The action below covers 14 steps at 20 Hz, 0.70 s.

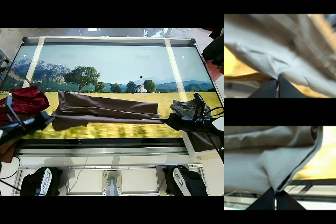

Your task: Fold the shirts.

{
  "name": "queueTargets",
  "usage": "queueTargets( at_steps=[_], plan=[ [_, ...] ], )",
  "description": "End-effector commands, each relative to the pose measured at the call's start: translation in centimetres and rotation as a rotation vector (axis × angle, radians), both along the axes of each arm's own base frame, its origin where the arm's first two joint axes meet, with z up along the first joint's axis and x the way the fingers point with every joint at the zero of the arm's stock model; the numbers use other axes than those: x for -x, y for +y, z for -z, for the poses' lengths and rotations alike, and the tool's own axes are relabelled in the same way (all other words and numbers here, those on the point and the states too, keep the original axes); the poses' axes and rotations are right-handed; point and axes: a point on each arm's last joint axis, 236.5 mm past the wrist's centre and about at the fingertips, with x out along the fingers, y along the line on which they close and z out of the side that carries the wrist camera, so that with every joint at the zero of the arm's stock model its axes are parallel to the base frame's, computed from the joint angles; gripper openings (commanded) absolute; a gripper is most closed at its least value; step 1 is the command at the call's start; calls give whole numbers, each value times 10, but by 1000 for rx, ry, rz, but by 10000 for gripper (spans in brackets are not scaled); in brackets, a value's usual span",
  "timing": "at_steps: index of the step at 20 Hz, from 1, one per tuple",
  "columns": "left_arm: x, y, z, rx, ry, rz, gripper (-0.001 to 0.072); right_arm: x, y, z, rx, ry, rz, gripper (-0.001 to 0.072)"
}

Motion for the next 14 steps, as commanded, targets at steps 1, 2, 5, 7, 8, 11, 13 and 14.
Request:
queueTargets(
  at_steps=[1, 2, 5, 7, 8, 11, 13, 14],
  plan=[
    [-65, -2, -32, -34, -107, 89, 8, -34, -5, 5, -18, -31, 1, 4],
    [-88, -5, -29, -51, -109, 122, 8, -48, -7, 8, -31, -38, 10, 4],
    [-149, -17, 11, -94, -24, 216, 8, -93, -11, 14, -42, -54, -2, 5],
    [-176, -29, 42, -143, 26, 277, 8, -113, 1, 30, -36, -28, -54, 5],
    [-190, -32, 54, -173, 28, 288, 9, -121, 6, 42, -23, -7, -78, 5],
    [-219, -24, 91, -278, 44, 258, 8, -135, 8, 90, 52, 74, -105, 5],
    [-222, -15, 114, -364, 68, 277, 8, -143, 0, 118, 75, 108, -54, 4],
    [-220, -12, 124, -392, 89, 289, 9, -146, -4, 129, 80, 123, -25, 5]
  ],
)
